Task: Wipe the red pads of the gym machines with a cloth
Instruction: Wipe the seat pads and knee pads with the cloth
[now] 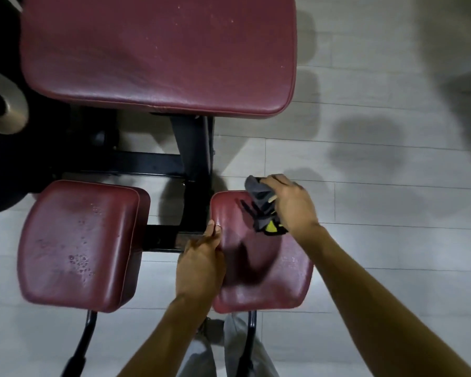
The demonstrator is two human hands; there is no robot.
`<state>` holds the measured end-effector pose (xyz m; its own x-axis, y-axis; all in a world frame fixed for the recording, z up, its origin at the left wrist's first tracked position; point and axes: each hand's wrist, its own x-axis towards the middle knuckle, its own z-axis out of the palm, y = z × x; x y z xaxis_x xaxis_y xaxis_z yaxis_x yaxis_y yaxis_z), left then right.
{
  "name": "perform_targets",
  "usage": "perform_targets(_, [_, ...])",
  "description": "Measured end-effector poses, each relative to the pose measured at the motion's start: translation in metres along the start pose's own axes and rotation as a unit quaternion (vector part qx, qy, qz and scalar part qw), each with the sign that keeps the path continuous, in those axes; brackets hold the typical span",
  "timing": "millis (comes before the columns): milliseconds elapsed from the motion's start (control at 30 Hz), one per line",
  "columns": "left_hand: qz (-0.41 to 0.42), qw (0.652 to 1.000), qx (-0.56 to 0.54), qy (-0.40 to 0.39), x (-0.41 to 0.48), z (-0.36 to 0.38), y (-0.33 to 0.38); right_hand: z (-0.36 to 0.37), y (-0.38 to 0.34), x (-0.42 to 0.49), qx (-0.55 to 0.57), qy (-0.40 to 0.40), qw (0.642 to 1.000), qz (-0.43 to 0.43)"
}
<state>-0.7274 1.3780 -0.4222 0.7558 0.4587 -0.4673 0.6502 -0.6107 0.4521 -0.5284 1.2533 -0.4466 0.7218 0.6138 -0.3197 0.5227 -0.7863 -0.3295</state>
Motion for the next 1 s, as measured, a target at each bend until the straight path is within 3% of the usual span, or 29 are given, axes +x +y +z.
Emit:
perform_targets(100, [-0.014, 1.0, -0.011, -0.009, 0.002, 0.0, 0.001, -0.009, 0.01, 0.011, -0.015, -0.024, 0.999, 0.02])
perform_targets(267, [-0.004, 1.0, 0.003, -0.002, 0.001, -0.012, 0.012, 0.013, -0.08, 0.049, 0.005, -0.089, 0.995, -0.033])
perform_targets(367, [-0.004, 1.0, 0.016, 0.01, 0.004, -0.012, 0.009, 0.028, -0.122, 0.055, -0.024, -0.1, 0.989, -0.104])
perform_targets(500, [-0.003, 1.0, 0.002, 0.006, 0.003, -0.01, 0.007, 0.02, -0.096, 0.051, -0.046, -0.096, 0.977, -0.186])
perform_targets(567, [-0.008, 1.0, 0.001, -0.004, 0.003, -0.012, 0.007, 0.015, -0.062, 0.048, -0.019, -0.105, 0.981, -0.159])
perform_targets(700, [-0.025, 0.999, -0.044, -0.012, 0.003, -0.009, 0.007, 0.004, 0.02, 0.041, -0.013, -0.121, 0.993, -0.013])
perform_targets(800, [-0.034, 0.997, -0.063, 0.018, 0.004, -0.002, 0.009, -0.005, 0.027, 0.044, 0.032, -0.128, 0.989, 0.07])
perform_targets(867, [-0.038, 0.997, -0.067, 0.029, 0.004, 0.001, 0.012, 0.0, -0.008, 0.054, 0.032, -0.12, 0.99, 0.063])
perform_targets(1000, [-0.042, 0.997, -0.054, 0.029, 0.003, -0.003, 0.016, 0.032, -0.107, 0.062, 0.057, -0.109, 0.992, -0.028])
